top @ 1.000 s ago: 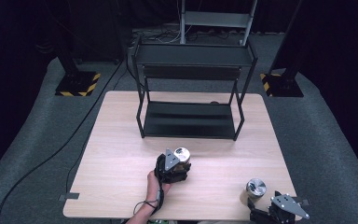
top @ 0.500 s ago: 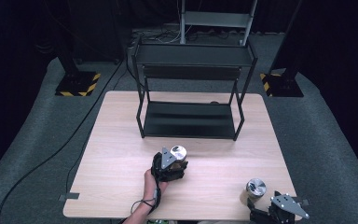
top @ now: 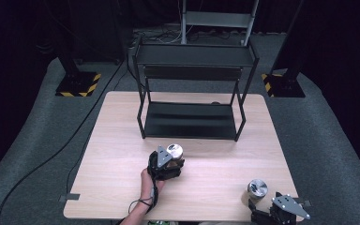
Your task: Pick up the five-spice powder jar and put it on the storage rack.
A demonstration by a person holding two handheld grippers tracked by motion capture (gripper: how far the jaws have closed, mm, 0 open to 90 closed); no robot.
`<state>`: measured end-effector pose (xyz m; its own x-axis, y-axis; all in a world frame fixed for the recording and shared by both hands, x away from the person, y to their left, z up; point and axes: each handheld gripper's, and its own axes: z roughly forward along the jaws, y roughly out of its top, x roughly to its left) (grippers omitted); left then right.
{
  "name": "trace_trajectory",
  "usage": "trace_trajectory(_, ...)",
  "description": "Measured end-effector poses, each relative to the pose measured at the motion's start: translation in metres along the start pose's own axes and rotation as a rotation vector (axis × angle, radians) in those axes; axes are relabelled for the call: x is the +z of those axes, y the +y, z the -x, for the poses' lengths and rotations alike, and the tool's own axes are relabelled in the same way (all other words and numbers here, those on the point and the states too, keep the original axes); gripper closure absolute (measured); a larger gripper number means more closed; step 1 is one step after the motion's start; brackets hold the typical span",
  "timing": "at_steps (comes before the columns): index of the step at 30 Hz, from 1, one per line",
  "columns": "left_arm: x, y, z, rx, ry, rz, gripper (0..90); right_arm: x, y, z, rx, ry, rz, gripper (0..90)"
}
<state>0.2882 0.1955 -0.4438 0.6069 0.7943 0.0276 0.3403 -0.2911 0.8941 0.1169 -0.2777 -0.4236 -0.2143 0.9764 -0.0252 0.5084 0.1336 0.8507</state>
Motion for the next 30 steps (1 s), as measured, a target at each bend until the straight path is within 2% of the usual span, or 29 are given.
trace_trajectory(16,-0.004,0.002,-0.009,-0.002,0.028,0.006,30.9,0.001,0.001,0.000,-0.002,0.001,-0.005,0.0)
trace_trajectory(30,-0.007,0.009,-0.016,0.015,0.051,0.006,30.9,0.000,0.001,0.000,-0.003,0.002,-0.006,0.0)
